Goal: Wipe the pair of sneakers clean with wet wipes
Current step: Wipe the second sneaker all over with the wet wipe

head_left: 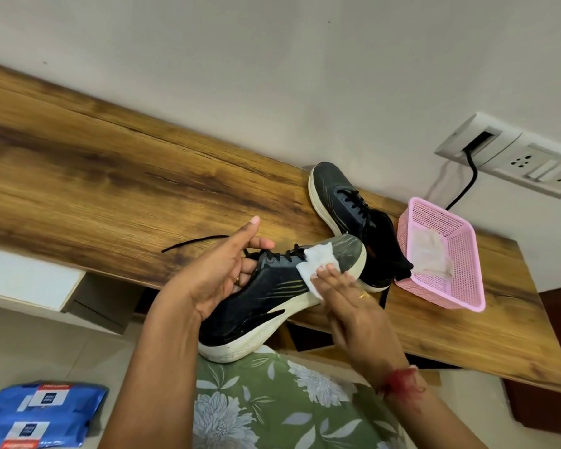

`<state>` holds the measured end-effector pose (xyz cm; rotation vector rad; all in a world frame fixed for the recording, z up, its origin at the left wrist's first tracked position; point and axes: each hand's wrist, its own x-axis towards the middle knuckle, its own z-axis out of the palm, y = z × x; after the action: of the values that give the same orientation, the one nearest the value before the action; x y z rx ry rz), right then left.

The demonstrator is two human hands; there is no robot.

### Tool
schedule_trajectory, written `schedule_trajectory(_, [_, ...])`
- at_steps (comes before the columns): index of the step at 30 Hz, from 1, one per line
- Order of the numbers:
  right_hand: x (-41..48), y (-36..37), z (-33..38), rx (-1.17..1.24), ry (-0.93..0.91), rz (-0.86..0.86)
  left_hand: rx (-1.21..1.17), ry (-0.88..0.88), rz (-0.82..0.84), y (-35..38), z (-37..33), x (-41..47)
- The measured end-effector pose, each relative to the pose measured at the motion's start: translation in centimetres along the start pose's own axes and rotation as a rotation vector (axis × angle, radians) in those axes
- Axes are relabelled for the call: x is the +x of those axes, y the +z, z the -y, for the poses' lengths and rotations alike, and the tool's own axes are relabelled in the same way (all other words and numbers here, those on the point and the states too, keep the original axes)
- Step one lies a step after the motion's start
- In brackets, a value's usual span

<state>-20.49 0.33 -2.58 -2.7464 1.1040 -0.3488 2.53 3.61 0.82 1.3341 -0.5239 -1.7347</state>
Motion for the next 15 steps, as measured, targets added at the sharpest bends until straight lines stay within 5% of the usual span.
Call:
schedule_trajectory(6, [0.6, 1.1, -0.3, 0.094, 0.255, -0.167, 0.042, 0.018, -0.040, 0.2, 0.2, 0.3])
schedule_trajectory(12, [-0.9, 1.6, 2.5, 0.340, 0.088, -0.187, -0.008, 0.019, 0.008, -0.2, 0.0, 0.0])
schedule_trajectory(15, [-0.5, 0.6, 1.7, 0.496, 0.243, -0.432, -0.005, 0.018, 0.009, -0.4, 0.0, 0.2])
